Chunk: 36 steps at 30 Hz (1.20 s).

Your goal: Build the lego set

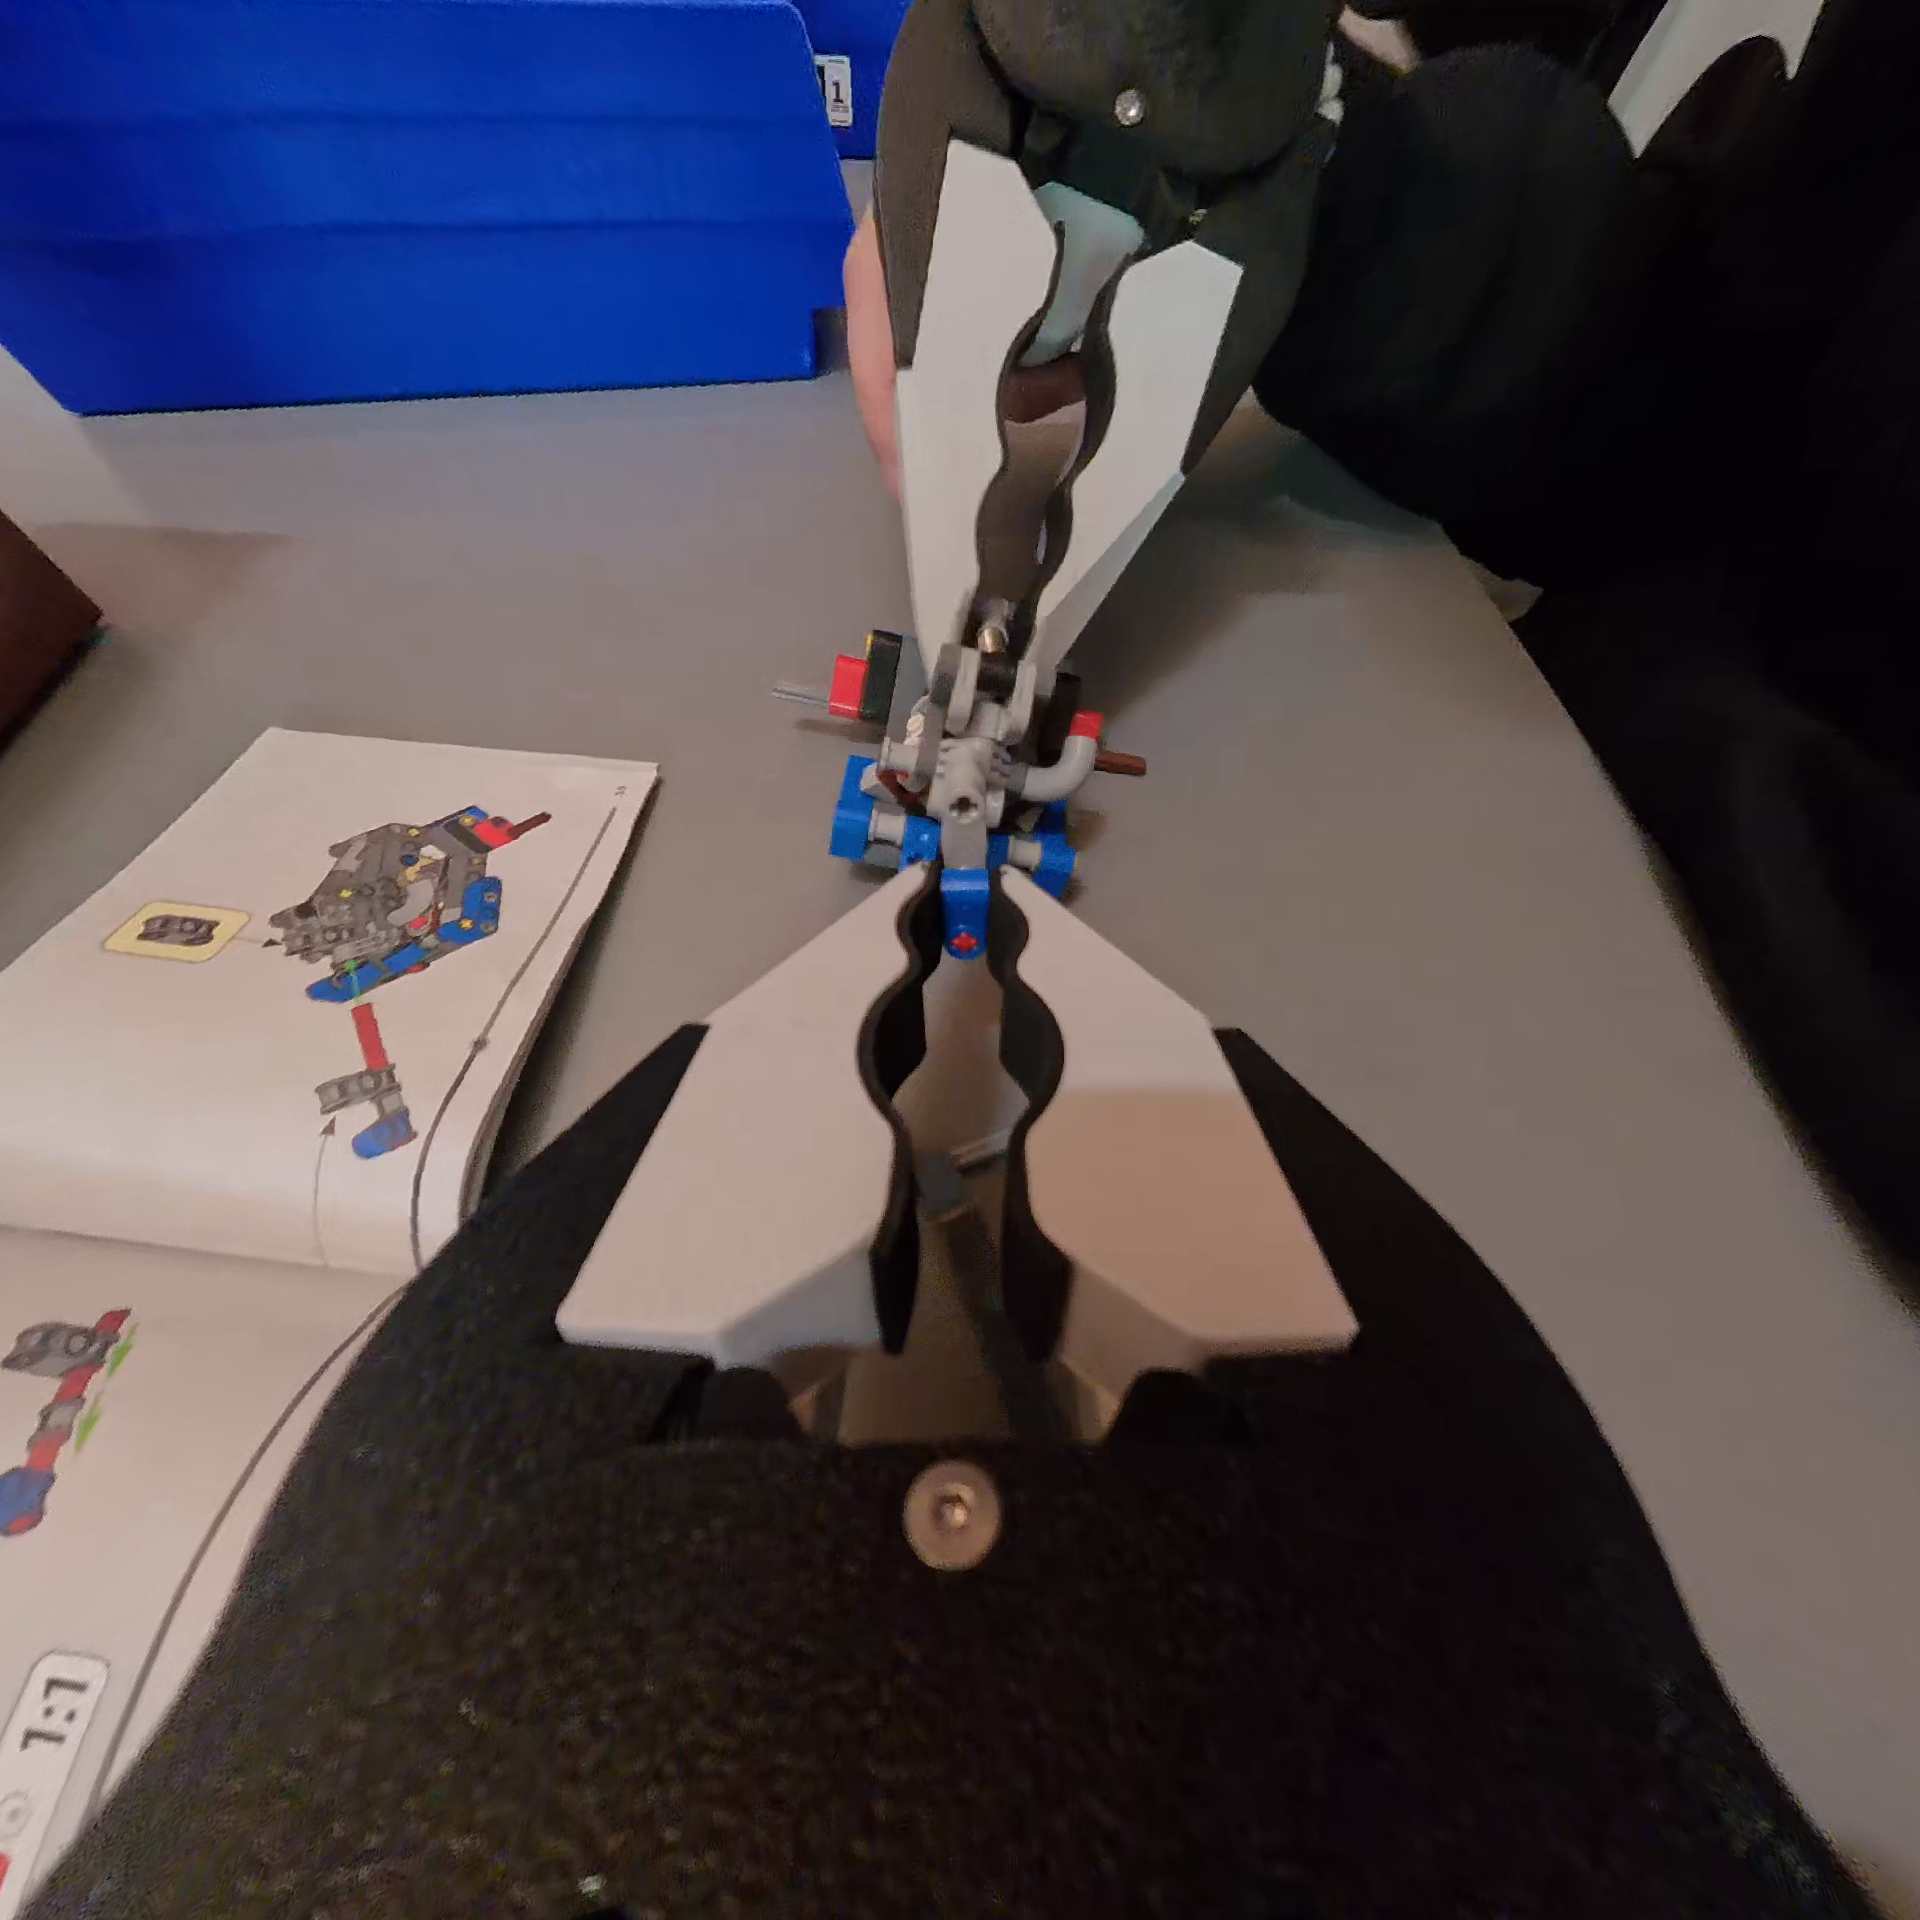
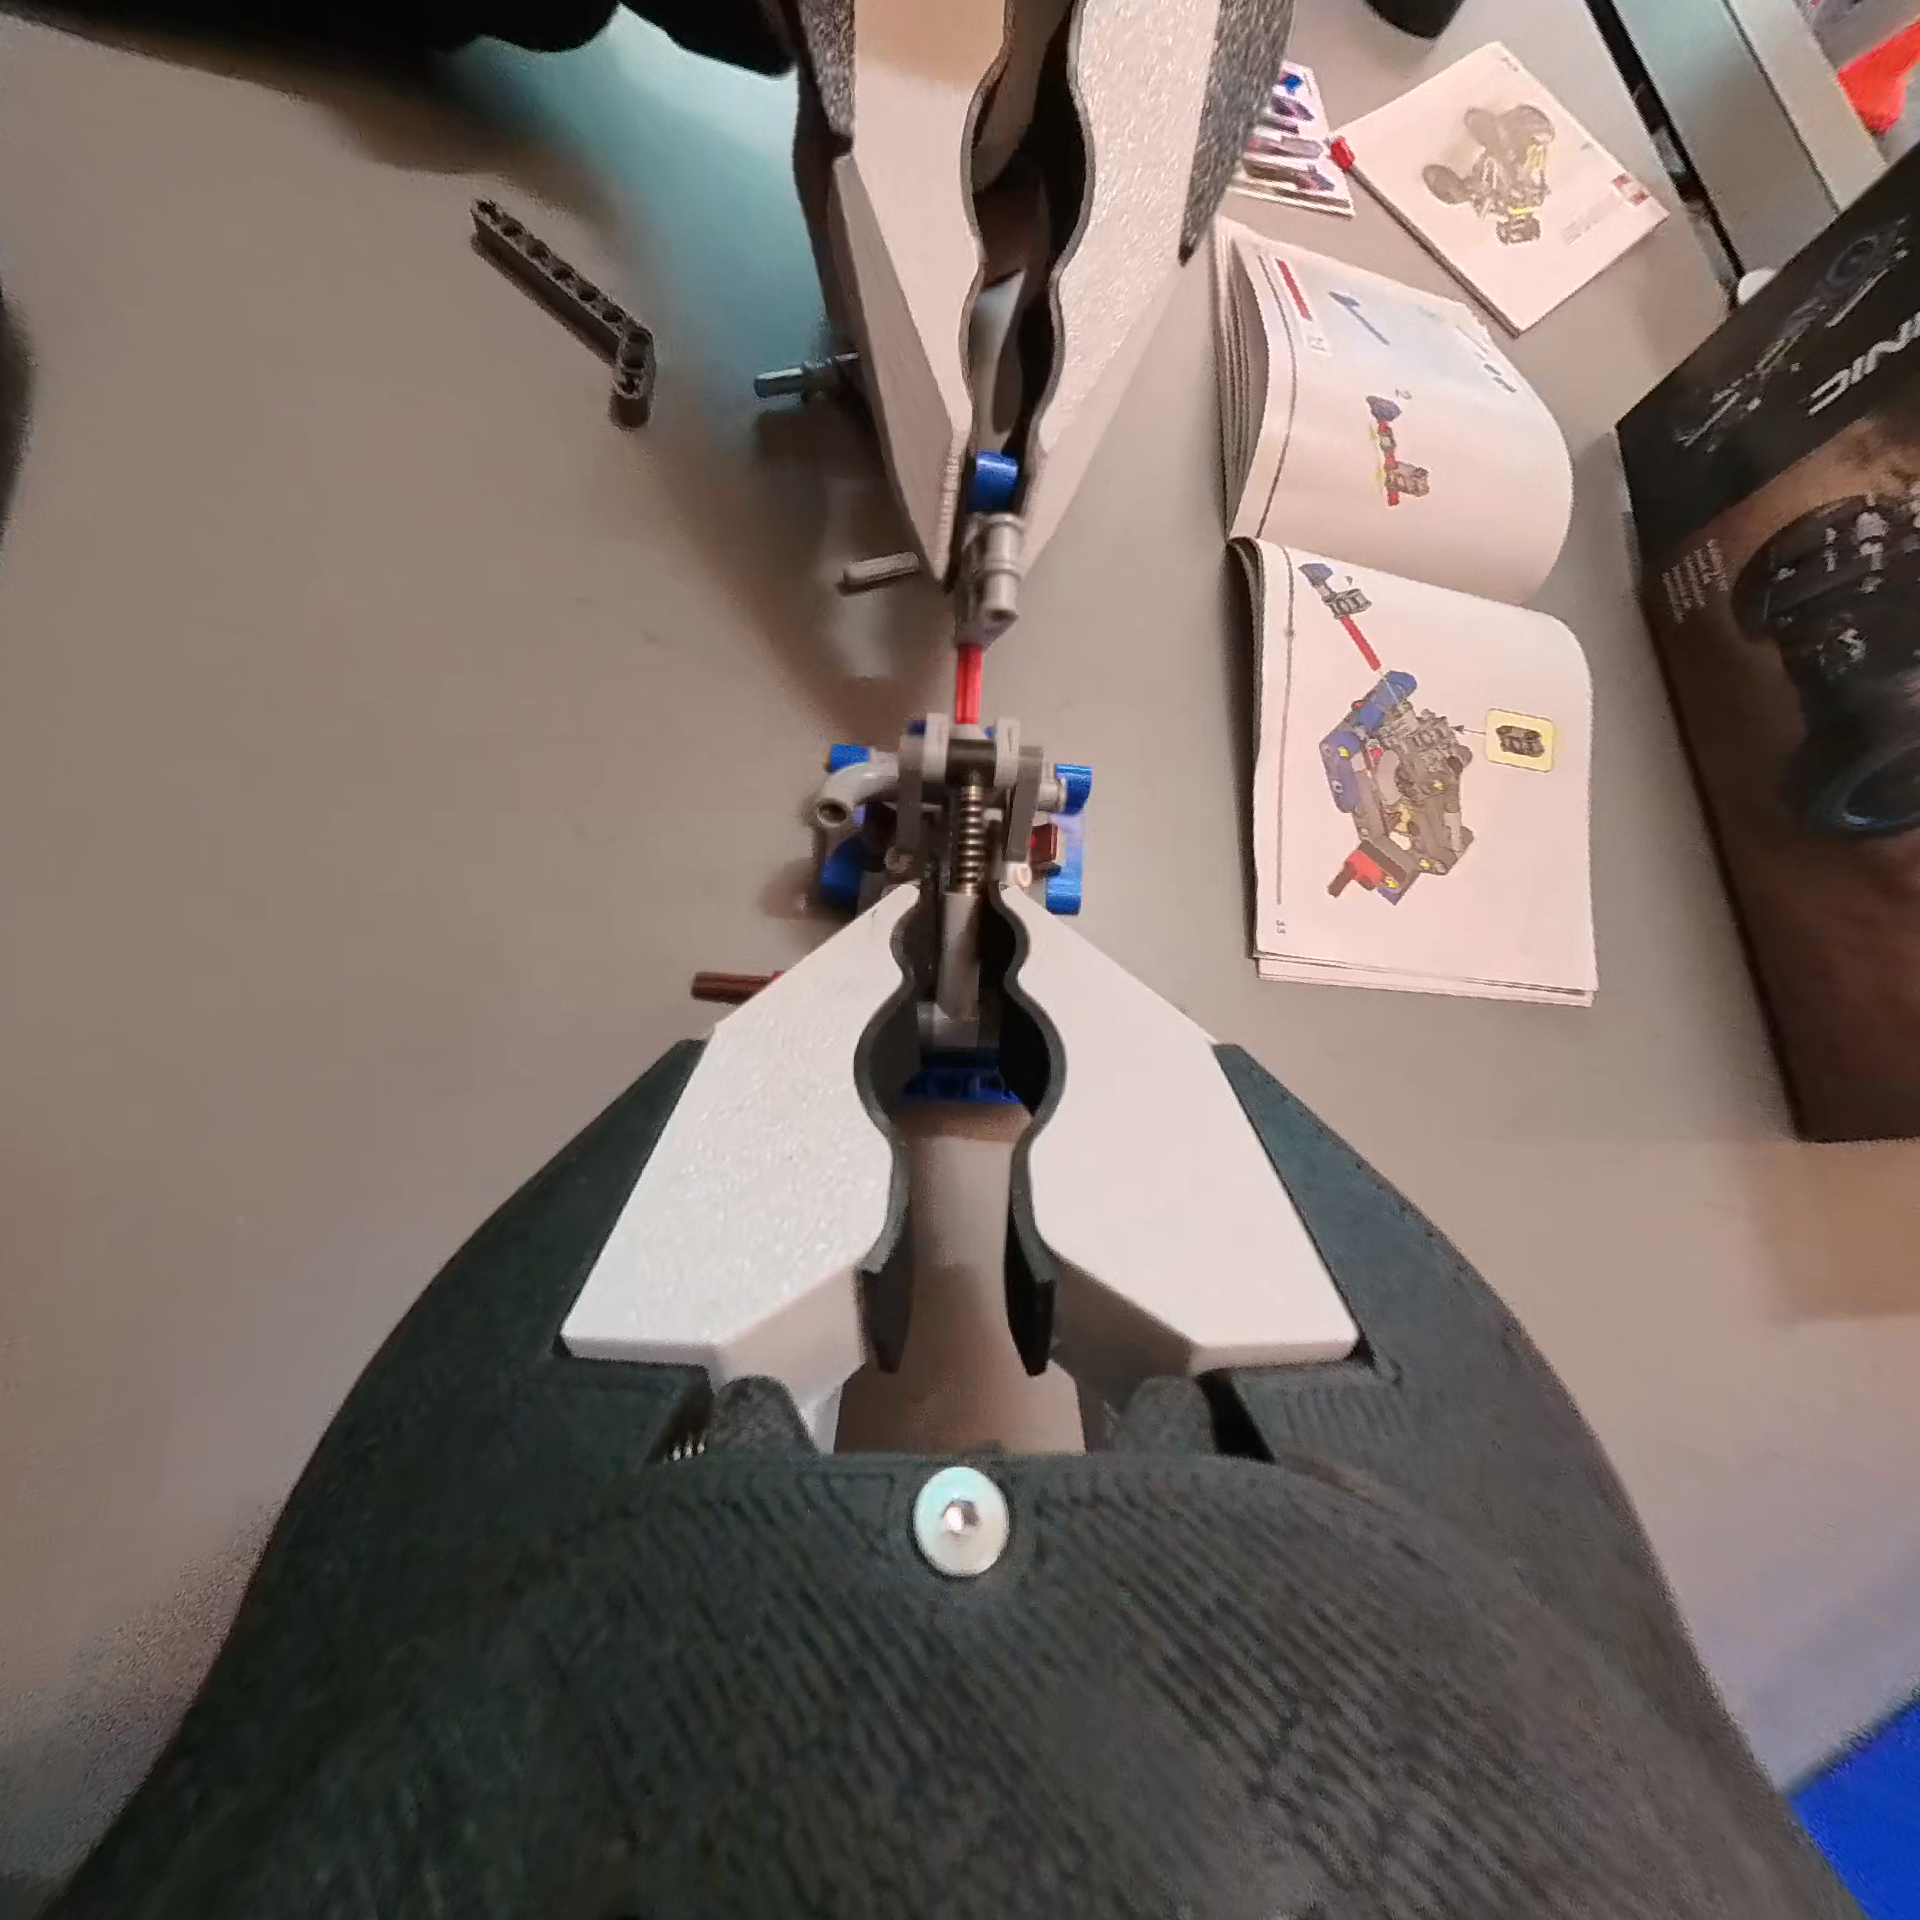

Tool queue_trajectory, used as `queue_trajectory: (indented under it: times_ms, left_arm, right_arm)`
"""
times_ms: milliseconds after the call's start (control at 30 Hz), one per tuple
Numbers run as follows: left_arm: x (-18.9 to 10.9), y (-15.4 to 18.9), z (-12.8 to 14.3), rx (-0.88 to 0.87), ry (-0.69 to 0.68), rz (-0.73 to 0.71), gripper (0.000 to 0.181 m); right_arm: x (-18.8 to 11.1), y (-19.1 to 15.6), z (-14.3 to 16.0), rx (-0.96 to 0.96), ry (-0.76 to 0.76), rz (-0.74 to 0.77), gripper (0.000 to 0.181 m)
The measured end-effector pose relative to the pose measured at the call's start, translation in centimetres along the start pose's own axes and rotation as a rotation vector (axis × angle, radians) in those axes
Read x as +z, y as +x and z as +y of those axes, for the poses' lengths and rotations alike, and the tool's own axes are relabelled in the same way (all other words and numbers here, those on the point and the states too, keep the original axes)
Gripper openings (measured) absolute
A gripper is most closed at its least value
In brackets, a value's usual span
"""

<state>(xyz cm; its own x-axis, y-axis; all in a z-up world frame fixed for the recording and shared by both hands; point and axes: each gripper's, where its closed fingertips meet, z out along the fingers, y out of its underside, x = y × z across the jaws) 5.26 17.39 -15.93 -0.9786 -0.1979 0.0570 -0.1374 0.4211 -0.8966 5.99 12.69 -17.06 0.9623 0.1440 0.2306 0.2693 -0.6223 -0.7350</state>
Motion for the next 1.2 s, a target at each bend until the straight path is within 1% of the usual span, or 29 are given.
queue_trajectory:
  times_ms: [67,200,300,333,400,433,467,533,600,633,667,767,867,900,967,1033,1200]
  left_arm:
    - [-0.1,0.1,-0.4,0.011,0.023,0.003,0.004]
    - [0.1,0.2,-0.4,0.012,0.022,0.011,0.004]
    - [0.0,0.1,-0.3,0.016,0.015,0.004,0.004]
    - [-0.1,0.0,-0.2,0.02,0.01,-0.004,0.004]
    - [-0.7,-0.1,-0.6,0.03,0.027,-0.022,0.004]
    - [-1.1,0.0,-1.3,0.033,0.059,-0.027,0.004]
    - [-1.5,0.1,-2.1,0.034,0.103,-0.024,0.004]
    - [-2.0,0.4,-4.1,0.022,0.194,-0.01,0.004]
    - [-2.3,1.0,-5.6,0.015,0.26,0.017,0.004]
    - [-2.4,1.2,-6.0,0.017,0.278,0.023,0.004]
    - [-2.3,1.6,-6.2,0.023,0.28,0.035,0.004]
    - [-2.4,2.0,-6.1,0.045,0.271,0.034,0.004]
    - [-2.4,2.2,-5.6,0.056,0.249,0.039,0.004]
    - [-2.3,2.1,-5.1,0.071,0.211,0.028,0.004]
    - [-2.0,1.4,-4.2,0.101,0.124,-0.037,0.01]
    - [-1.8,1.6,-3.6,0.113,0.062,-0.032,0.006]
    - [-1.6,1.1,-3.2,0.142,0.019,-0.083,0.006]
  right_arm:
    - [-0.1,0.3,-0.2,-0.008,-0.015,0.033,0.019]
    - [0.1,-0.1,-0.4,-0.012,-0.031,0.009,0.007]
    - [0.1,0.1,-0.3,-0.016,-0.04,0.017,0.006]
    - [0.0,0.2,-0.1,-0.014,-0.051,0.026,0.008]
    - [-1.1,0.8,0.1,-0.007,-0.095,0.08,0.028]
    - [-1.9,1.1,-0.5,0.002,-0.08,0.103,0.027]
    - [-2.6,1.3,-1.6,0.017,-0.031,0.124,0.025]
    - [-3.5,1.7,-4.6,0.069,0.106,0.148,0.022]
    - [-3.0,1.1,-6.7,0.098,0.197,0.099,0.023]
    - [-2.6,0.9,-7.2,0.094,0.215,0.084,0.022]
    - [-2.2,0.6,-7.6,0.085,0.227,0.063,0.017]
    - [-1.6,0.4,-8.2,0.073,0.259,0.05,0.003]
    - [-1.3,0.0,-8.3,0.031,0.255,0.042,0.002]
    - [-1.1,-0.1,-8.1,0.013,0.233,0.042,0.002]
    - [-0.6,0.1,-7.3,-0.019,0.166,0.069,0.002]
    - [-0.3,0.0,-6.9,-0.034,0.125,0.069,0.002]
    - [0.1,0.3,-6.3,-0.085,0.063,0.111,0.002]
